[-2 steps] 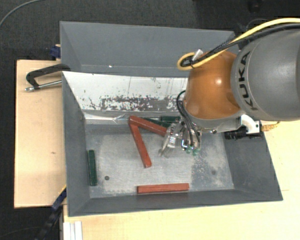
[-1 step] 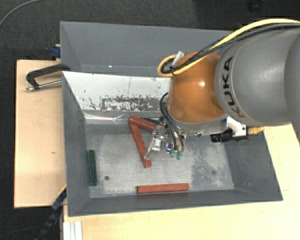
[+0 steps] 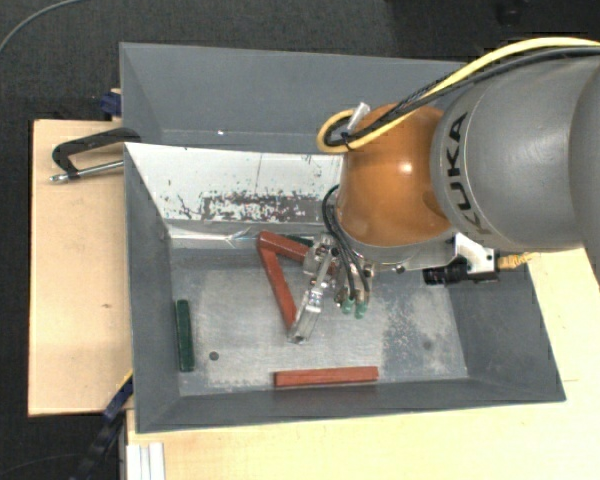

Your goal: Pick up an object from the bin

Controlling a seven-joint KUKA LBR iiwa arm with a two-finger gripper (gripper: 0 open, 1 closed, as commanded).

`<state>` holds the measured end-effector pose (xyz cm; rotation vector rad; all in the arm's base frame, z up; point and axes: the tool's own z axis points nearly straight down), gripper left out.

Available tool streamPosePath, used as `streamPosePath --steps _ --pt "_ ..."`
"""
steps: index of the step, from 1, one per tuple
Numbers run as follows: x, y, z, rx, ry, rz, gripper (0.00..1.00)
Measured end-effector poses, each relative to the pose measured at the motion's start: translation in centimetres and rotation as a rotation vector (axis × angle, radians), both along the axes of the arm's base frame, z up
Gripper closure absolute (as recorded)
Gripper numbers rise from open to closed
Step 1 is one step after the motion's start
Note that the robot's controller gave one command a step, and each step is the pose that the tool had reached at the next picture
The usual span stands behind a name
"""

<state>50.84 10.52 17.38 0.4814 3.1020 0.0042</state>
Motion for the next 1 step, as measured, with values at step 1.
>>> streamPosePath --steps 1 --pt "-1.14 -3.29 -10.33 -0.001 0.002 -0.166 0.0"
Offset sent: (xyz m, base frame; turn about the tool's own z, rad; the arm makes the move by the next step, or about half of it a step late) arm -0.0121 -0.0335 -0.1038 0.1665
